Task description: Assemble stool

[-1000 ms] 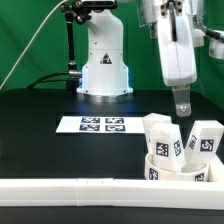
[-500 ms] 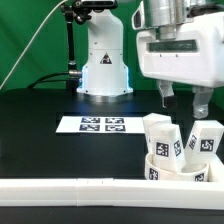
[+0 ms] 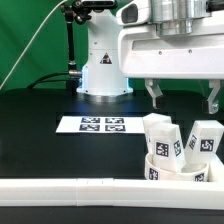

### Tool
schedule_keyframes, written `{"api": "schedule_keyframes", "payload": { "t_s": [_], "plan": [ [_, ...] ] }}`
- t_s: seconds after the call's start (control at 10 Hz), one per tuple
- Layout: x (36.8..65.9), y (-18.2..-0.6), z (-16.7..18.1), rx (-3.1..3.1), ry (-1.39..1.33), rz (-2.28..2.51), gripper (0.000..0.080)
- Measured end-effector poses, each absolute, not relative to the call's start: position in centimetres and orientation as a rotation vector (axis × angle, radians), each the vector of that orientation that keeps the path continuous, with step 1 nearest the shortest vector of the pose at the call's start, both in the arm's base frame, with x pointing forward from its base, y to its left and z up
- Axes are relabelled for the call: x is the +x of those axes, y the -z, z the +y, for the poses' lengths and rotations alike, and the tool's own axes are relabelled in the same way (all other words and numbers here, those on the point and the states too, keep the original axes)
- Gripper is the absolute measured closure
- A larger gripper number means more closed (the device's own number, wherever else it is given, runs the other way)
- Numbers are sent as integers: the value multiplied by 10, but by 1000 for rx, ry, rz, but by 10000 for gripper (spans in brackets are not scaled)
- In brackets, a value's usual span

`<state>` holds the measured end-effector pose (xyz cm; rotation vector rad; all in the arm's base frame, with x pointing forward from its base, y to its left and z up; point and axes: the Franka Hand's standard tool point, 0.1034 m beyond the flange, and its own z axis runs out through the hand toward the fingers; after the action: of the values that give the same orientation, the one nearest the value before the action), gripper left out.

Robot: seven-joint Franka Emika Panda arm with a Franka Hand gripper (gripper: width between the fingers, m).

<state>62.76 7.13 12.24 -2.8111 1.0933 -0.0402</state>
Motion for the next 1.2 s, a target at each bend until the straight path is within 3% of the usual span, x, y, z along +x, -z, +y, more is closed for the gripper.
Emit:
{"api": "schedule_keyframes", "payload": {
  "t_s": [0.4,1.2],
  "plan": [
    [629,-113,70,-3064,47,195,151],
    [623,-104,63,-3020,75,-774,151]
  ]
}}
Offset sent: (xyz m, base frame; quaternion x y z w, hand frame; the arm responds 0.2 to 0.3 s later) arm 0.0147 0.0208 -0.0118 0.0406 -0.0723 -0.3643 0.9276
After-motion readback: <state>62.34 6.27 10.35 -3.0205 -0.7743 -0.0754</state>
